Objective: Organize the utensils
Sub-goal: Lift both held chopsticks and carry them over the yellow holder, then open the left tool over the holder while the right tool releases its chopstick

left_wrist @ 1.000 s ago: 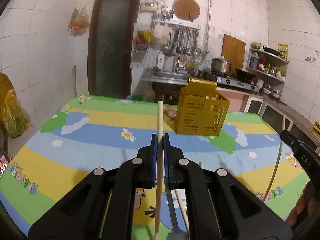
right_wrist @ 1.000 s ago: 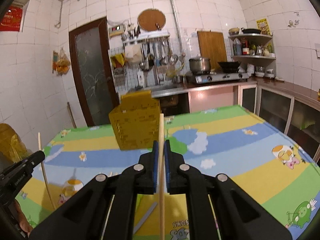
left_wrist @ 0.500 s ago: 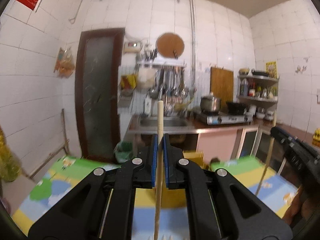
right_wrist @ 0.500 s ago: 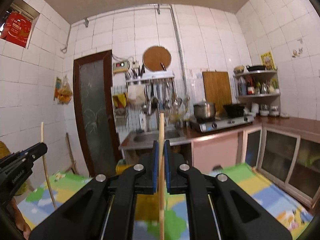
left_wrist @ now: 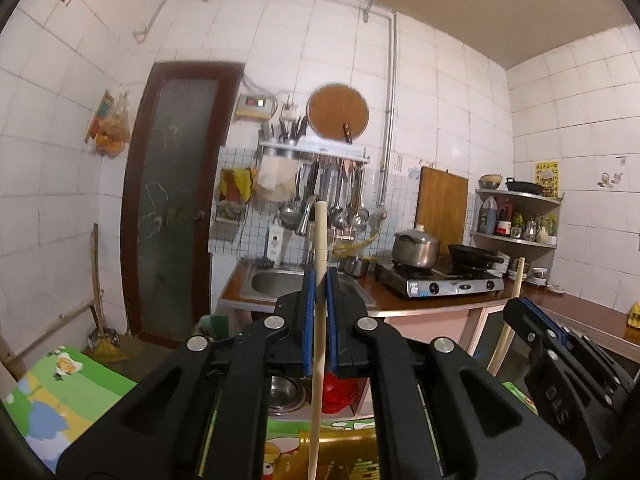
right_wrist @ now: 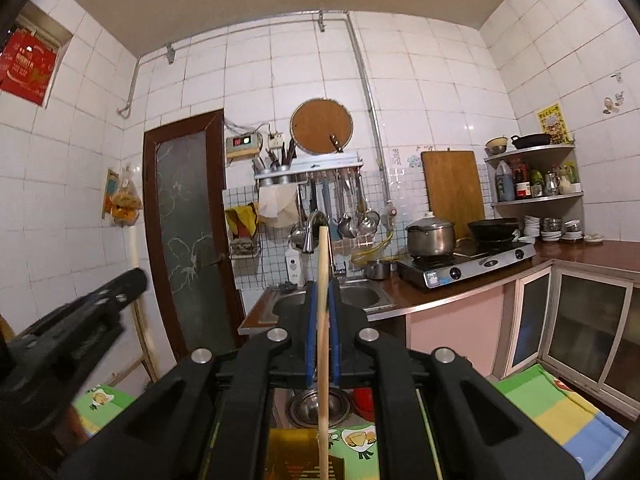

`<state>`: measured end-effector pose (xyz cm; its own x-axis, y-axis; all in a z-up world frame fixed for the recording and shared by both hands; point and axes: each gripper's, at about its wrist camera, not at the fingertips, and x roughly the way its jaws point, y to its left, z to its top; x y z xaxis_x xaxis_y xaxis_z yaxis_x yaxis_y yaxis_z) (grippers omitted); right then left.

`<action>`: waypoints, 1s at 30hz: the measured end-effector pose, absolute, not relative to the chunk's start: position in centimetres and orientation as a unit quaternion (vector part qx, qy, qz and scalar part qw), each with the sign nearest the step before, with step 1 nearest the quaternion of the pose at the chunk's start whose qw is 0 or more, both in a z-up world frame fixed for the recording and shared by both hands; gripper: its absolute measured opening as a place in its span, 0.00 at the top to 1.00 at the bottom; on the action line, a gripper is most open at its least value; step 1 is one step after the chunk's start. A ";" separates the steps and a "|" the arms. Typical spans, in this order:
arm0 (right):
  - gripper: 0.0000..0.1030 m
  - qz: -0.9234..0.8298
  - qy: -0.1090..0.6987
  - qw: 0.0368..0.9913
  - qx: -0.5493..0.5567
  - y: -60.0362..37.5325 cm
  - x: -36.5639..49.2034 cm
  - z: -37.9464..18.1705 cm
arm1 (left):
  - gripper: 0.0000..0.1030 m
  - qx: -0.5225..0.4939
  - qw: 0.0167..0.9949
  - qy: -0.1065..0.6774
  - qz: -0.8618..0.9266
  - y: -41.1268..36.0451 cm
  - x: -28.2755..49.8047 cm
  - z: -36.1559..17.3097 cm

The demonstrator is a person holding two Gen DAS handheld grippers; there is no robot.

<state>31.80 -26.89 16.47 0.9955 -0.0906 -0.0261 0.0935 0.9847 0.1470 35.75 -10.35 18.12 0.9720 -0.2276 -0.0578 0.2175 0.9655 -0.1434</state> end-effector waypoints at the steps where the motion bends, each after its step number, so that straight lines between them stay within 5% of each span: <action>1: 0.94 -0.044 0.013 0.996 0.075 -26.9 32.2 16.0 | 0.96 -0.071 0.990 0.048 -0.113 -10.5 36.9 17.2; 18: 0.93 -0.051 0.122 0.989 0.065 -28.0 35.1 8.3 | 0.95 -0.073 0.985 0.129 -0.087 -9.1 40.3 9.7; 20: 0.86 -0.062 0.136 0.987 0.065 -28.3 34.7 8.7 | 0.88 -0.071 0.984 0.137 -0.089 -8.7 39.5 10.5; 22: 0.32 -0.069 0.145 0.984 0.072 -28.8 33.7 9.3 | 0.59 -0.068 0.985 0.138 -0.082 -8.1 38.5 11.4; 25: 0.31 -0.090 0.138 0.984 0.066 -29.2 31.5 10.3 | 0.34 -0.049 0.990 0.120 -0.053 -6.5 35.4 13.1; 30: 0.31 -0.105 0.166 0.979 0.050 -29.3 27.4 11.2 | 0.20 -0.026 0.987 0.156 -0.039 -3.6 31.2 13.5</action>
